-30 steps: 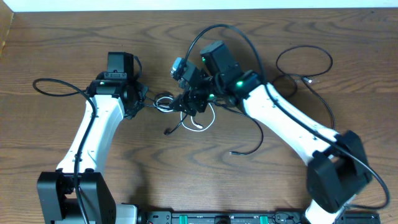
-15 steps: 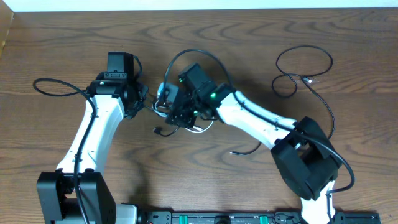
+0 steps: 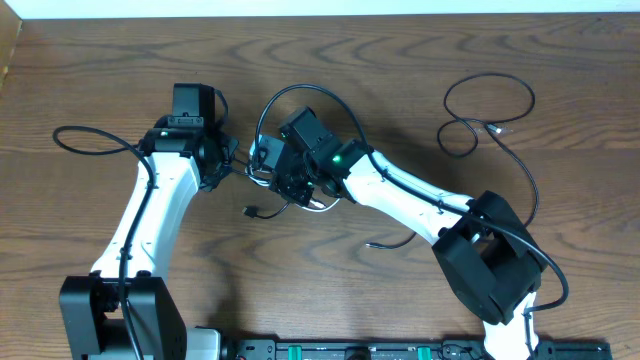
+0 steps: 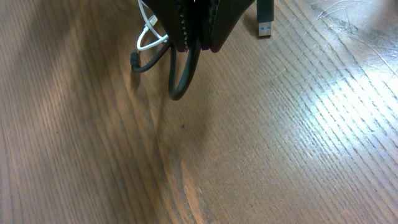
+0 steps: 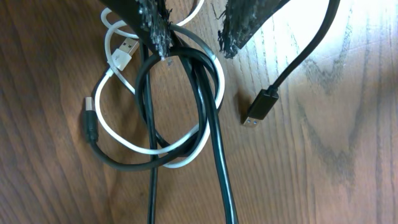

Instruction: Untangle cables

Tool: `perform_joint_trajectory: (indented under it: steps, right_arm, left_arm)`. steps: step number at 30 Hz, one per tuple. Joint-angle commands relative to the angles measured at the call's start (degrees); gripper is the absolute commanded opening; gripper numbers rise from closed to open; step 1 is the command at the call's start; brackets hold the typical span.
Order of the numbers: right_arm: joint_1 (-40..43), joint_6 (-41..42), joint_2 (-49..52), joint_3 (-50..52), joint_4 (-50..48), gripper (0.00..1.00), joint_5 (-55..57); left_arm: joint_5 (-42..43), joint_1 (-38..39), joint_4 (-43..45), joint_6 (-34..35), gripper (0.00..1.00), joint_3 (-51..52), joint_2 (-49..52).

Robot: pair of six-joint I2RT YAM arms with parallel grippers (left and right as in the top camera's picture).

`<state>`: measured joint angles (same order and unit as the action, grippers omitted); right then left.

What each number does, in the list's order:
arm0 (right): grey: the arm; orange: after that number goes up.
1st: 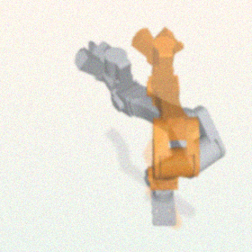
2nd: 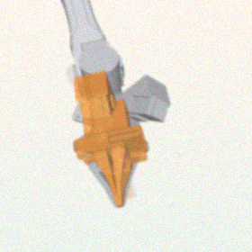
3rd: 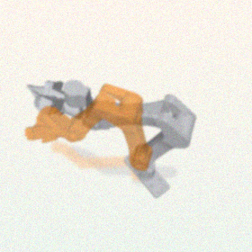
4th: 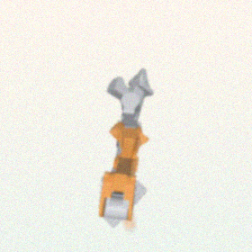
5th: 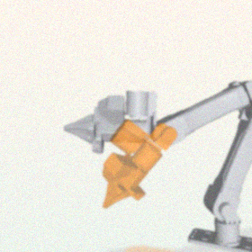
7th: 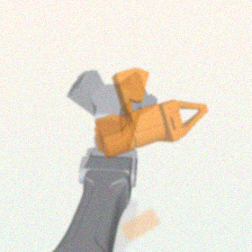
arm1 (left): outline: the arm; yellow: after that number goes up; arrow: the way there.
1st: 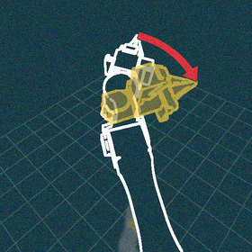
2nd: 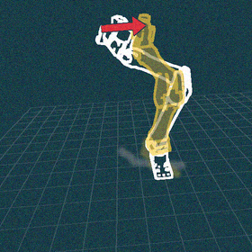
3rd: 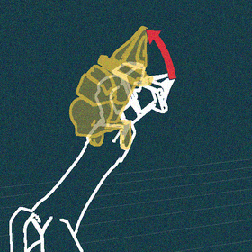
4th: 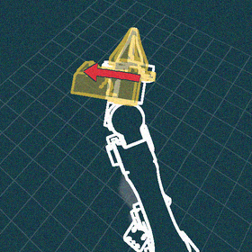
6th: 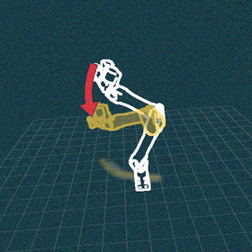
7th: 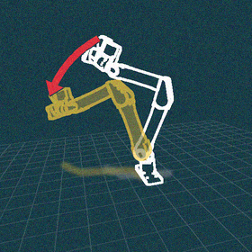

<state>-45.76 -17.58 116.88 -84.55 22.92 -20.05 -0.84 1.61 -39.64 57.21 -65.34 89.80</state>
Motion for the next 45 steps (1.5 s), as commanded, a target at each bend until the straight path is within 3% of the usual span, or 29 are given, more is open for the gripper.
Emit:
perform_joint_trajectory:
  steps: [1,6,19,20,21,22,23,27,35,45]
  right_arm:
    - [-1.1,-2.0,1.5,-0.7,0.2,0.29,0.4]
    - [-1.8,-5.0,3.3,-0.7,-0.6,0.37,1.7]
    - [-1.7,-4.6,5.7,-0.7,-3.9,0.42,4.7]
    - [-1.7,-4.5,5.7,-0.7,-3.9,0.39,4.7]
    - [-1.7,-4.5,5.7,-0.7,-3.8,0.3,4.7]
    - [-1.7,-4.5,5.7,-0.7,-3.9,0.08,4.7]
    - [-1.7,-4.5,5.7,-0.7,-3.9,0.01,4.7]
    - [-1.7,-2.4,4.7,-0.9,-4.0,0.01,4.0]
    - [0.0,-1.7,-4.3,-0.9,-3.9,0.01,-11.4]
    - [1.3,-1.7,-11.5,-0.9,-3.4,0.01,-20.5]
  left_arm:
    - [-1.3,-0.3,-0.1,0.6,0.08,0.4,0.1]
    - [-1.3,-0.3,-0.1,0.6,0.08,0.4,0.1]
    - [-1.3,-0.3,-0.1,0.6,0.08,0.4,0.1]
    - [-1.3,-0.3,-0.1,0.6,0.08,0.4,0.1]
    - [-1.3,-0.3,-0.1,0.6,0.08,0.4,0.1]
    - [-1.3,-0.3,-0.1,0.6,0.08,0.4,0.1]
    - [-1.3,-0.3,-0.1,0.6,0.08,0.4,0.1]
    - [-1.3,-0.3,-0.1,0.6,0.08,0.4,0.1]
    - [-1.3,-0.3,-0.1,0.6,0.08,0.4,0.1]
    - [-1.3,-0.3,-0.1,0.6,0.08,0.4,0.1]
